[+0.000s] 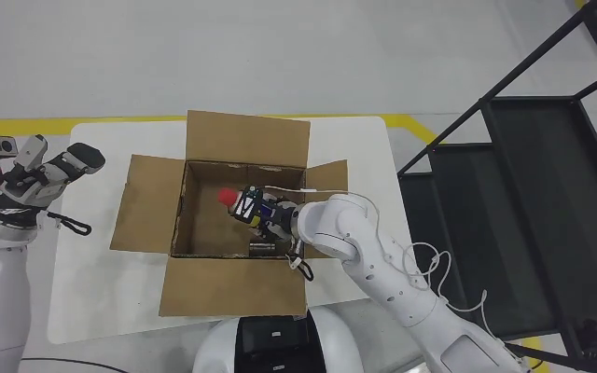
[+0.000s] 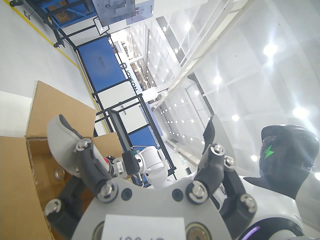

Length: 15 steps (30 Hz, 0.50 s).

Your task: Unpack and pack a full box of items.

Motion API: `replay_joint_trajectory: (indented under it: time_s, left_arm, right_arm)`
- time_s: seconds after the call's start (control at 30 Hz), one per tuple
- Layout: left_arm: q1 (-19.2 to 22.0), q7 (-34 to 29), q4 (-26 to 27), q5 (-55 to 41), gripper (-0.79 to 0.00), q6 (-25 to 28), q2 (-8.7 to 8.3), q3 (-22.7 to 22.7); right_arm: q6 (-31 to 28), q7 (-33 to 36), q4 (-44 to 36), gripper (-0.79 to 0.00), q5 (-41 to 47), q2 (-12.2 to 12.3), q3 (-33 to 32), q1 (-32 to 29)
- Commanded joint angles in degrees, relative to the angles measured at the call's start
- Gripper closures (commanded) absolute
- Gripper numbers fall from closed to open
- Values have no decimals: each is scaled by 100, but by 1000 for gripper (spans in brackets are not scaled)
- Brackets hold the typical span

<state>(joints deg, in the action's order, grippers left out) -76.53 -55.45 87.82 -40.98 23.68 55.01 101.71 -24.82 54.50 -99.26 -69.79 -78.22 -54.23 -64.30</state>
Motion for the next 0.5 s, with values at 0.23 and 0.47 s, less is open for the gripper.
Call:
replay_joint_trajectory:
  time_s: [0.23,0.47]
  left_arm:
    - [0,0,0,0,-785,0,0,0]
    - [0,0,0,0,-785,0,0,0]
  right_arm:
    - [-1234,-1307,-1205,0,1436,323,-1924,-774]
    - [-1743,-3131,-1484,0,1738,528,-4152,-2068]
